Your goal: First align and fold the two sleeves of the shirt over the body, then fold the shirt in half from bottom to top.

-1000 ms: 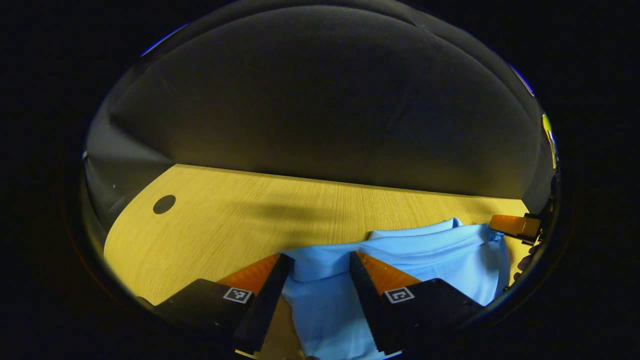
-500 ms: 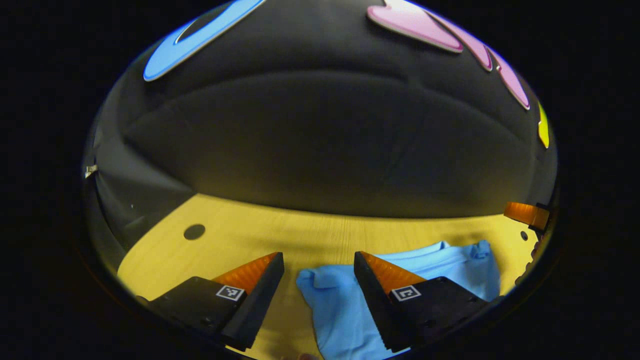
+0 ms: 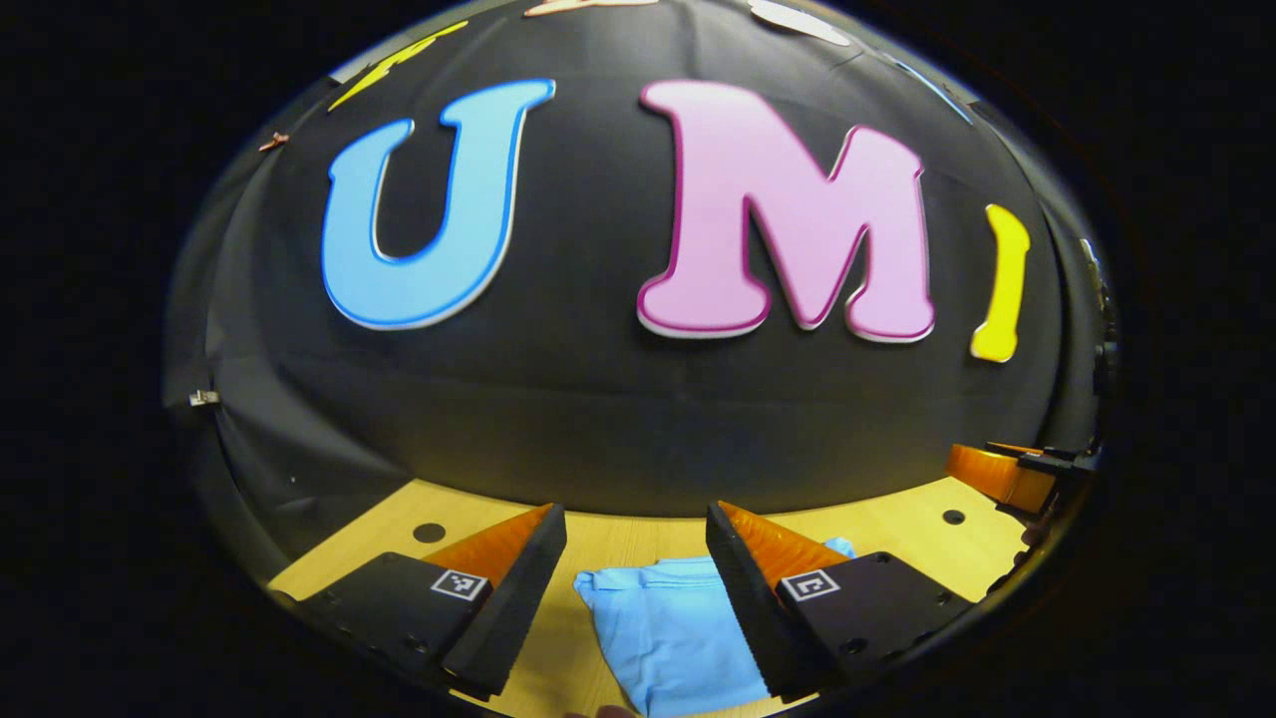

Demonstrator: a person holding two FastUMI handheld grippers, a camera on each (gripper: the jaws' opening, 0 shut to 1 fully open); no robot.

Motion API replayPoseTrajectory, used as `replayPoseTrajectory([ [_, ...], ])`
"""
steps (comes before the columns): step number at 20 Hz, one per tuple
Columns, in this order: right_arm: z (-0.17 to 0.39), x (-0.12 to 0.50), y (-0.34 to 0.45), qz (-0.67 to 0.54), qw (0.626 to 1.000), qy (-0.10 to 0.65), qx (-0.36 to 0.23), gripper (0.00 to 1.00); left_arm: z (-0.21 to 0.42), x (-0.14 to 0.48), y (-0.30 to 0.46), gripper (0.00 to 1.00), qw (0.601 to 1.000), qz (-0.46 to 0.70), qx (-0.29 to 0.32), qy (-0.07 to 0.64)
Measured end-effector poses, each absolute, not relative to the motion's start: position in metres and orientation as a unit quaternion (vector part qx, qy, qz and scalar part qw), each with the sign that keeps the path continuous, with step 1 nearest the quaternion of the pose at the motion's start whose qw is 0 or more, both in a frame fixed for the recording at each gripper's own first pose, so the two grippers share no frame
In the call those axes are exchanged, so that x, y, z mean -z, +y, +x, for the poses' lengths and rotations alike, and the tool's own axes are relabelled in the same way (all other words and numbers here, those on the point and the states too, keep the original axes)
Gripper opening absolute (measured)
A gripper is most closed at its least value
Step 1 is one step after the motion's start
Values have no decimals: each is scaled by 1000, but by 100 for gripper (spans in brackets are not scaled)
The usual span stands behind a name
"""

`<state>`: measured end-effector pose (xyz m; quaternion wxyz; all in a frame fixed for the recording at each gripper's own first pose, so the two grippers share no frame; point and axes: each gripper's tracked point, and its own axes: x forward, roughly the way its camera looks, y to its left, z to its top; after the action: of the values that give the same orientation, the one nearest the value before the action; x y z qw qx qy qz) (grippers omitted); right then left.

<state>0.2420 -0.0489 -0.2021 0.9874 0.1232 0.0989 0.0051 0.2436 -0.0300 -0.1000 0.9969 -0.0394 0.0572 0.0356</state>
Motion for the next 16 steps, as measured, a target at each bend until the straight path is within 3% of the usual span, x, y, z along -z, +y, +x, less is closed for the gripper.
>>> replayPoseTrajectory([
  [7, 135, 105, -32, 89, 994, 46, -43, 87, 107, 30, -49, 91, 999, -30, -20, 20],
  [12, 70, 48, -14, 91, 994, 12, -64, 87, 45, -4, -60, 92, 1000, -20, -3, -4],
  [16, 32, 24, -9, 101, 992, 7, -72, 96, 9, -23, -64, 92, 999, -30, 2, -14],
])
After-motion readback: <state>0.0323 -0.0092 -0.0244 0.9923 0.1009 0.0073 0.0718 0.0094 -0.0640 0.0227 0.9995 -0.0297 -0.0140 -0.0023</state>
